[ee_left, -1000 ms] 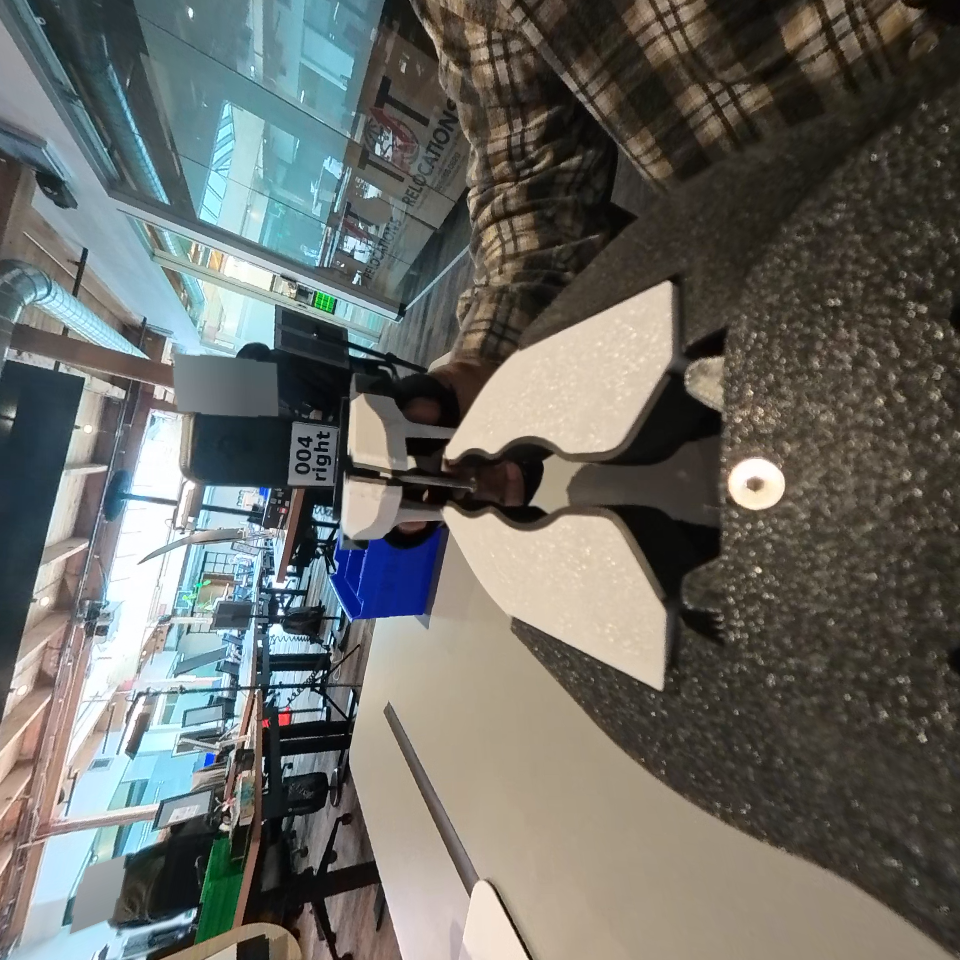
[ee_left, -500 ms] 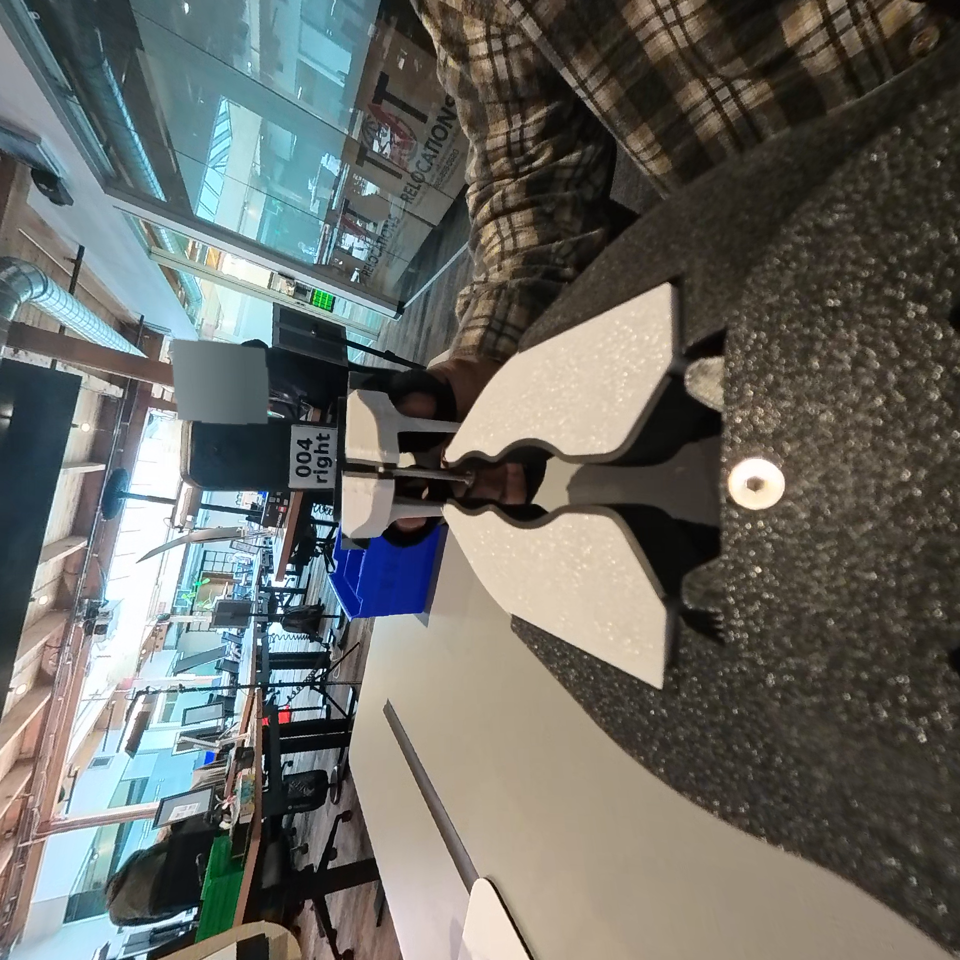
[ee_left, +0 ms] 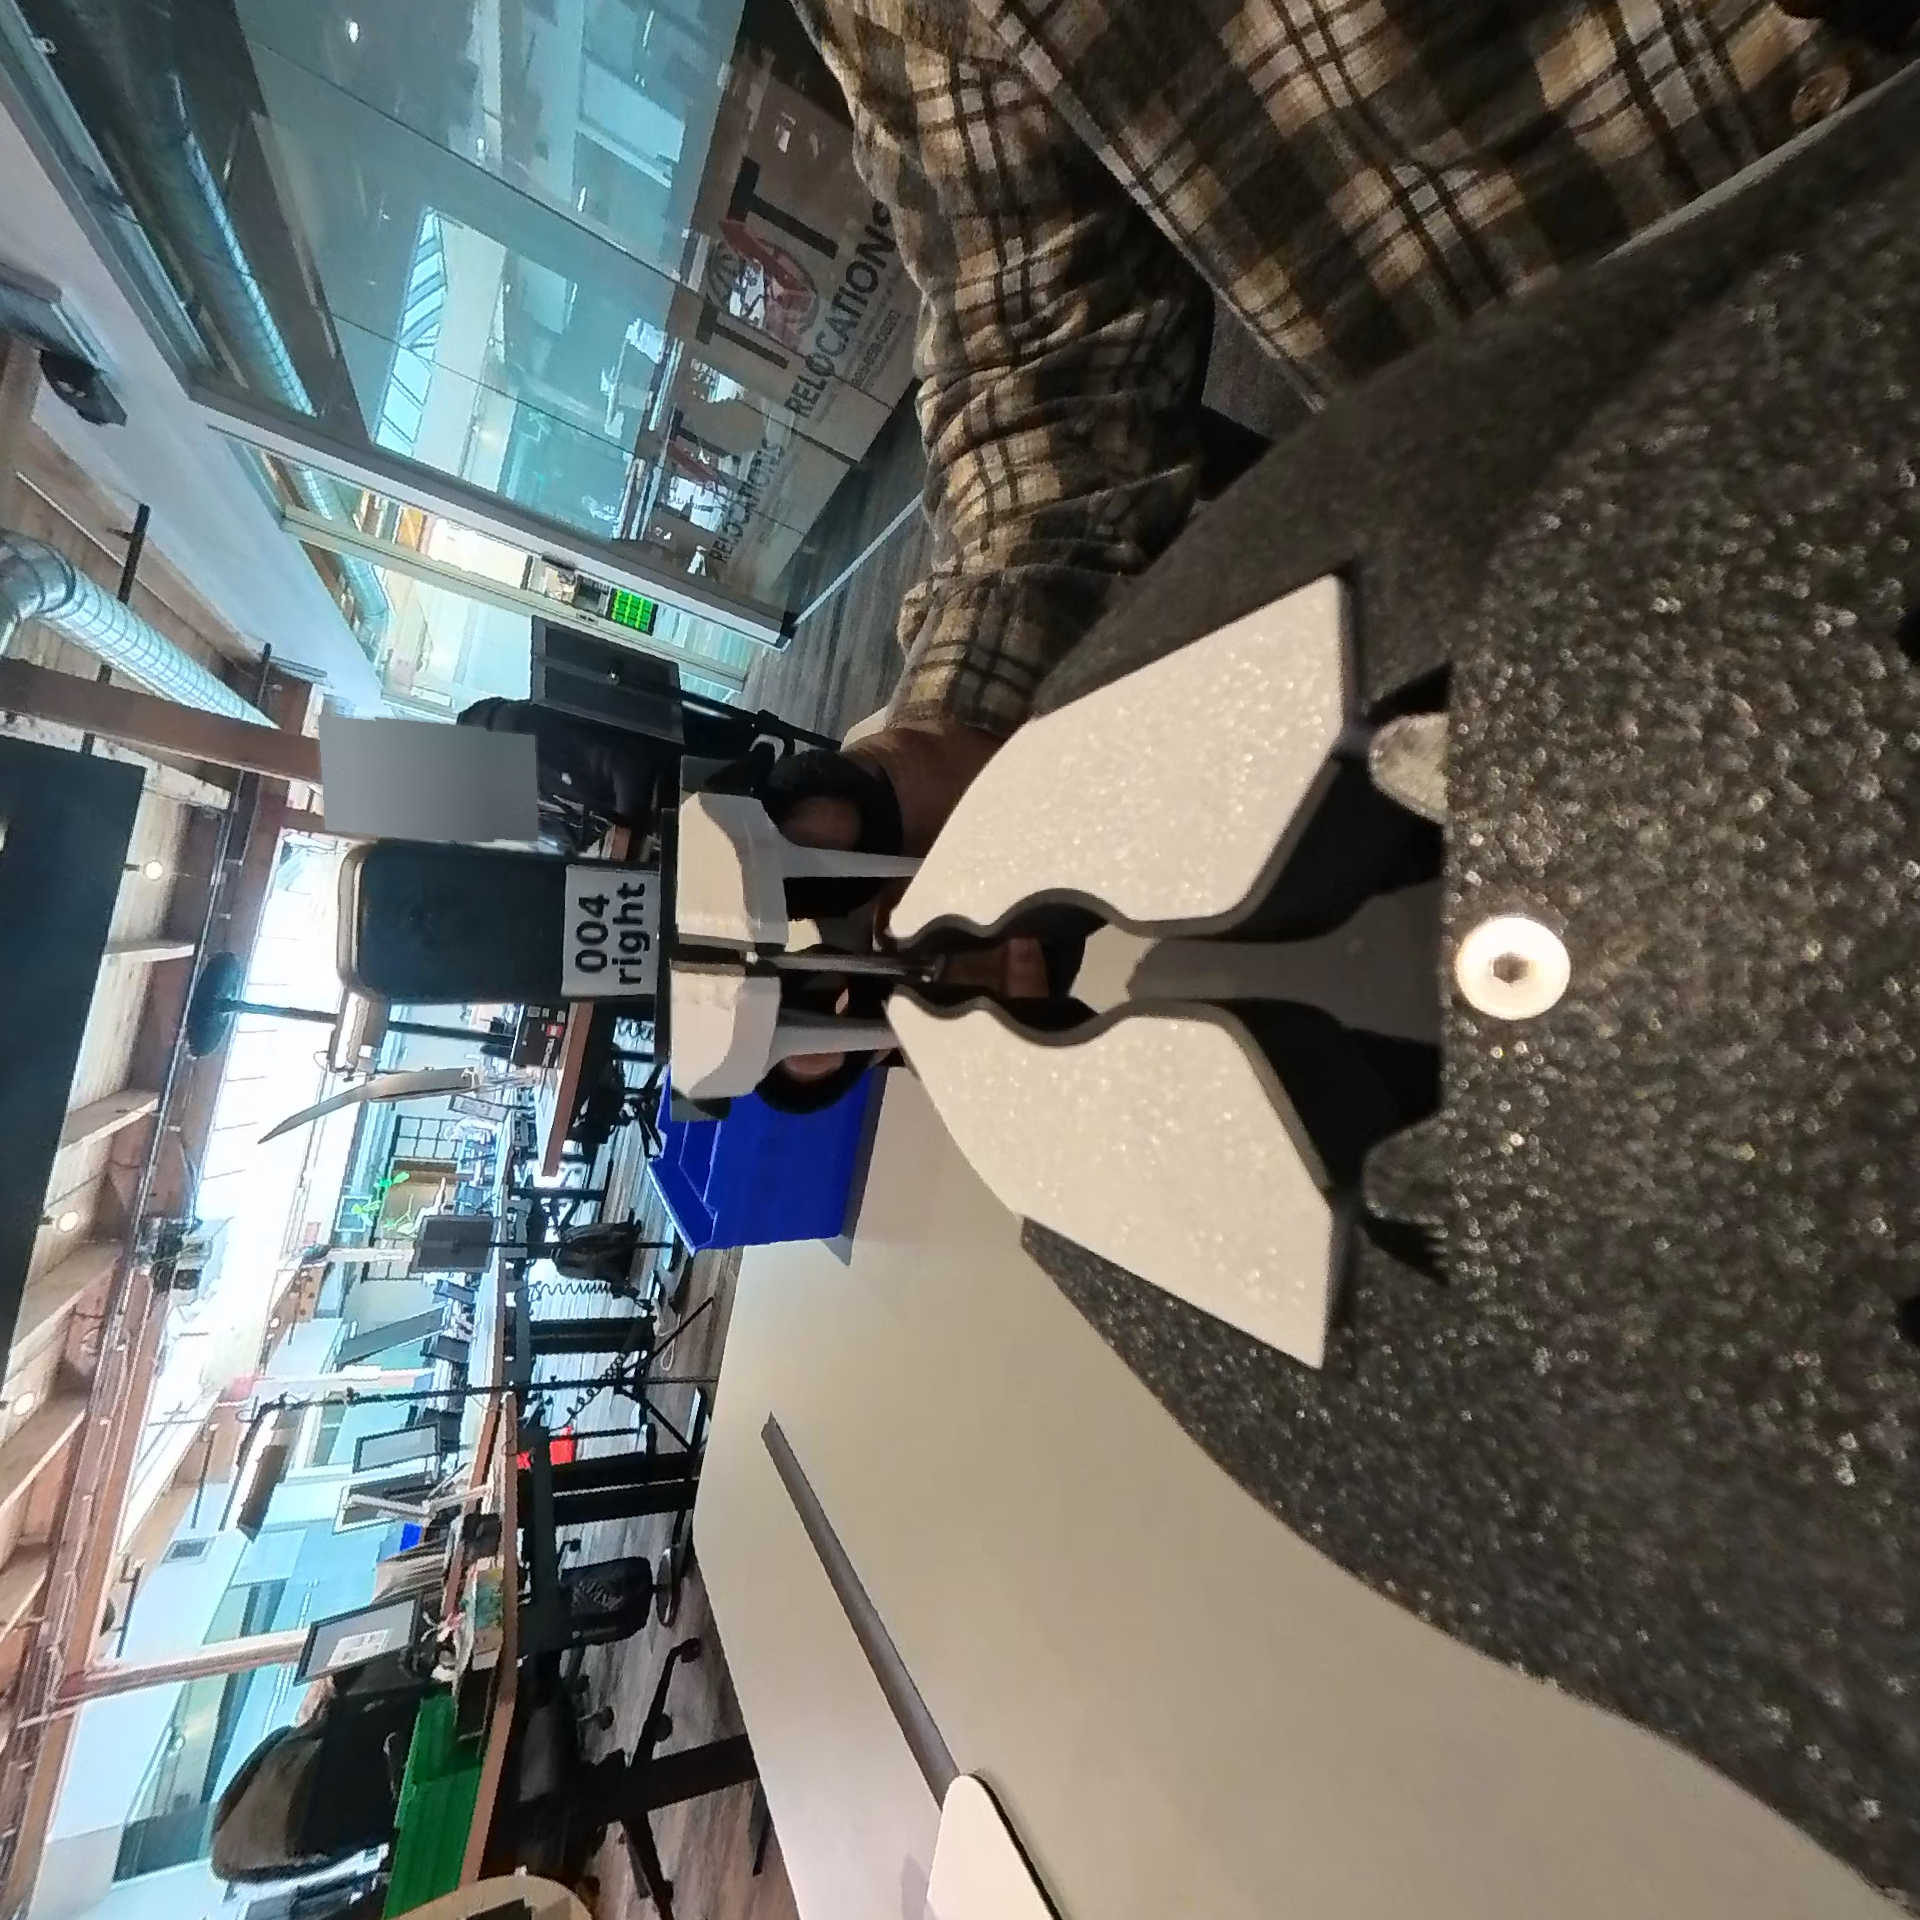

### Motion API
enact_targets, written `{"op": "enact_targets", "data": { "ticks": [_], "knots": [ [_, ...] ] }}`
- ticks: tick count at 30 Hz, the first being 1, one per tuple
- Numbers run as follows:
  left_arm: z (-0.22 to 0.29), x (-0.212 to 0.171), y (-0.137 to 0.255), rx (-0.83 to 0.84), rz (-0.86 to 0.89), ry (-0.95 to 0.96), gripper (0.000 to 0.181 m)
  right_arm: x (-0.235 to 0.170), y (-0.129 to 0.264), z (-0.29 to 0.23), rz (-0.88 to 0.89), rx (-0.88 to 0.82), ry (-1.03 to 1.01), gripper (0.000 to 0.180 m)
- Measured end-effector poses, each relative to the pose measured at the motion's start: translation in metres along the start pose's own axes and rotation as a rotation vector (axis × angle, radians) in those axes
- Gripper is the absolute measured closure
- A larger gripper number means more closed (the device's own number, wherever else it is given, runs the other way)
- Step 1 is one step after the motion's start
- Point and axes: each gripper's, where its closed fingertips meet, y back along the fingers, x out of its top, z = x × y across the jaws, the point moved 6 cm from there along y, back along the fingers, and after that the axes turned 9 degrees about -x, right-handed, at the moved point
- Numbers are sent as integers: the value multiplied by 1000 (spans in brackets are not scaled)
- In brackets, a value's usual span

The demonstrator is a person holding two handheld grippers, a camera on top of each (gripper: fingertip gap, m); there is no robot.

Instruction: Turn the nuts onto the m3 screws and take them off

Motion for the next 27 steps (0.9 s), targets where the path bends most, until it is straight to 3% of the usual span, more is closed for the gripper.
{"op": "enact_targets", "data": {
  "ticks": [19, 27],
  "knots": [
    [-7, -1, 19, 37, 28, 36, 177, -1, 13, 10, 31, -51, -31, 170],
    [-26, -1, 88, 202, 11, 41, 177, -68, 15, 21, -426, -155, 100, 174]
  ]
}}
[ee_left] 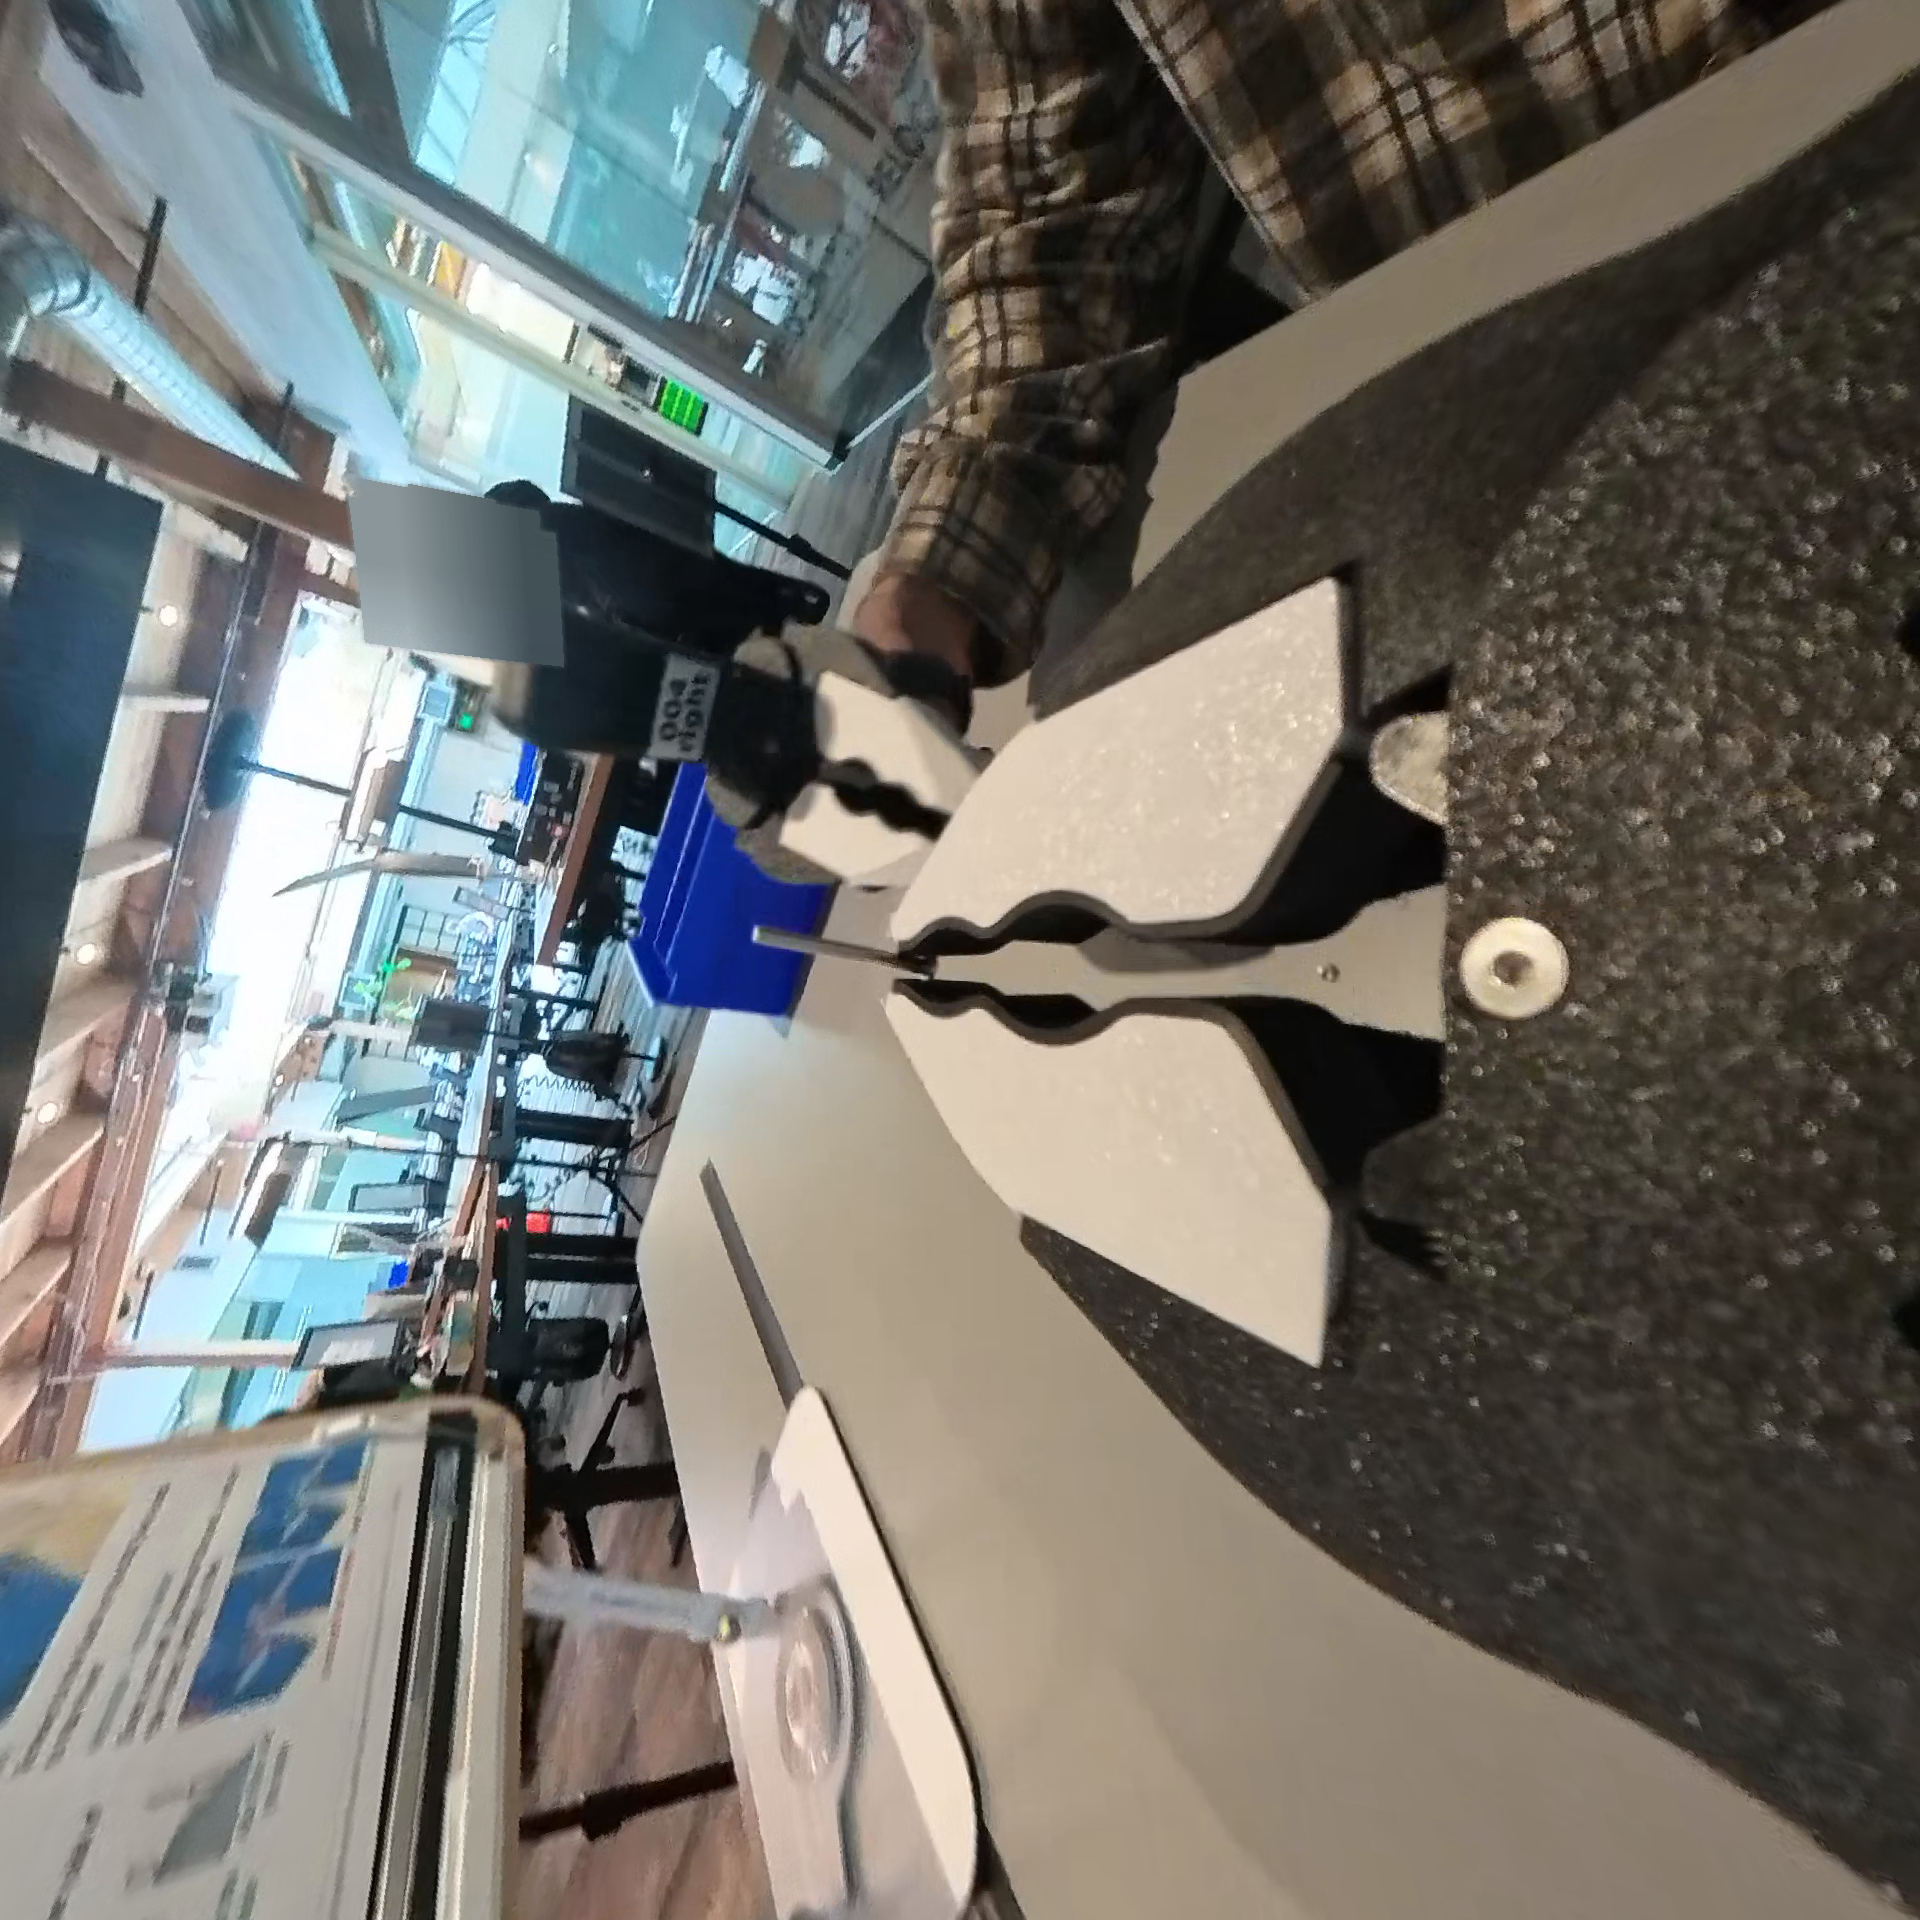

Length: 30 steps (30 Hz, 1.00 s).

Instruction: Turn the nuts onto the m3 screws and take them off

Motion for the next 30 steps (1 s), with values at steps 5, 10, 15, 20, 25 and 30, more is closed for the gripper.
{"op": "enact_targets", "data": {
  "ticks": [5, 10, 15, 20, 25, 30],
  "knots": [
    [-14, 0, 17, 39, 28, 32, 177, -25, -41, -8, -216, 62, 92, 172],
    [-15, 0, 20, 61, 16, 18, 177, -40, -69, -9, -348, 87, 166, 170],
    [-13, 2, 19, 55, 17, 7, 177, -49, -82, -9, -413, 88, 226, 168],
    [-11, 3, 18, 52, 14, 0, 177, -53, -87, -9, -444, 82, 248, 168],
    [-11, 4, 18, 52, 18, -1, 177, -54, -90, -8, -460, 80, 255, 167],
    [-10, 4, 18, 50, 18, -1, 177, -56, -92, -9, -478, 81, 273, 169]
  ]
}}
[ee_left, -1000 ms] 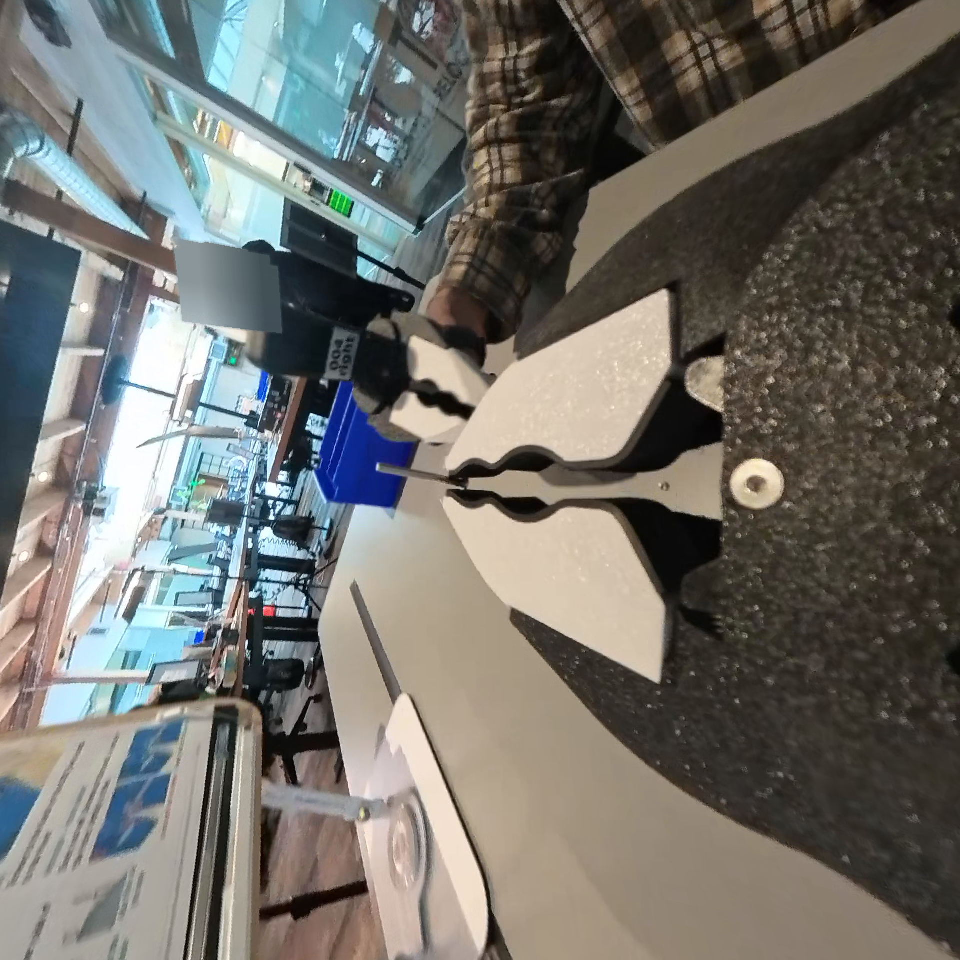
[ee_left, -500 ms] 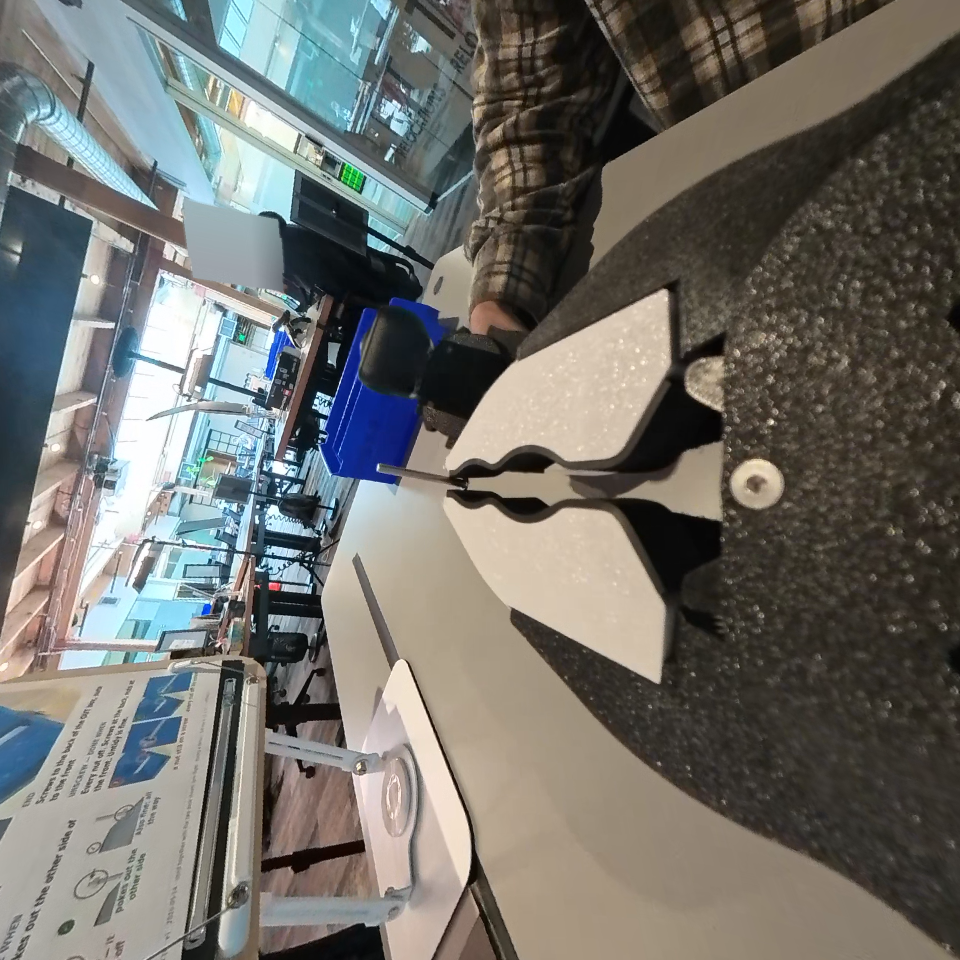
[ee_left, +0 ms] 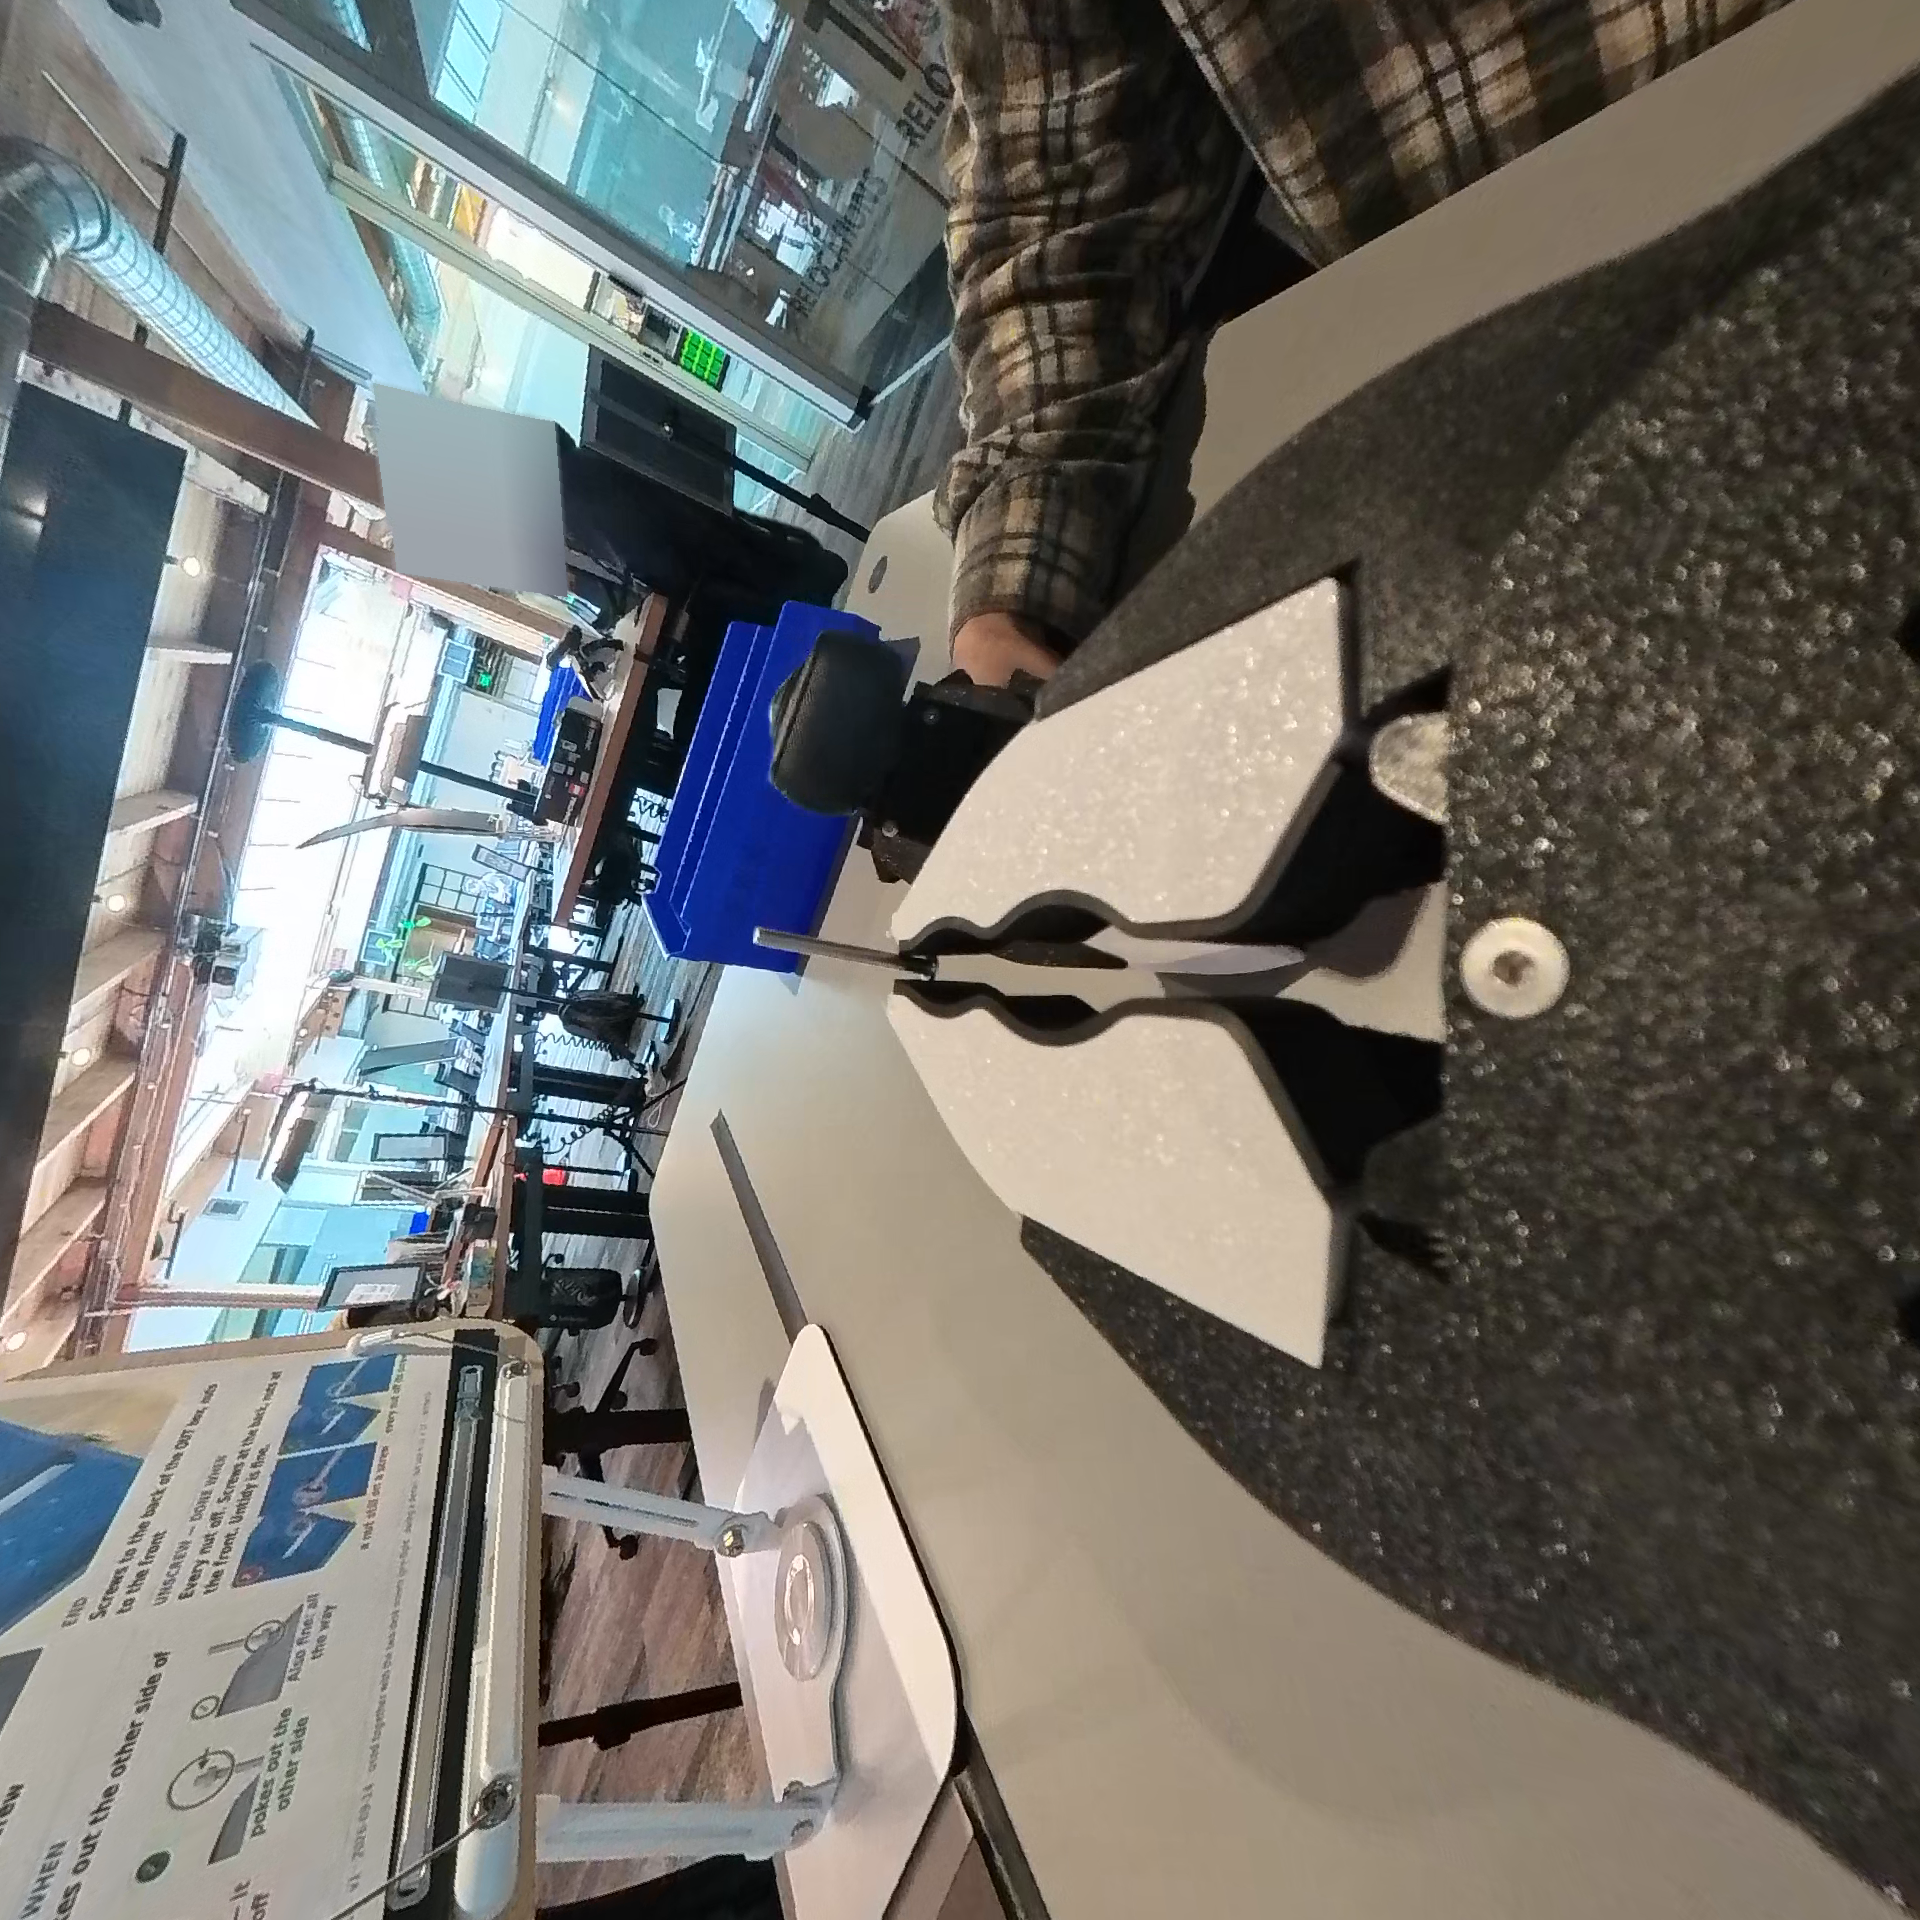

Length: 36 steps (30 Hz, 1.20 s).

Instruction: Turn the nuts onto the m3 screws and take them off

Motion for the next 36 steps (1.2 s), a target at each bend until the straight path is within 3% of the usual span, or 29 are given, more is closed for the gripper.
{"op": "enact_targets", "data": {
  "ticks": [5, 21, 25, 36],
  "knots": [
    [0, -2, -1, -4, -5, 4, 177, 0, 0, -3, -1, 1, 16, 180],
    [0, -4, -3, -2, -9, 7, 177, 0, 23, 9, 111, -15, -51, 180],
    [0, -4, -4, -7, -11, 6, 177, -12, 26, 8, 43, -18, -15, 167],
    [1, -2, -3, -10, -6, 1, 177, -17, 18, 0, -18, 5, 48, 162]
  ]
}}
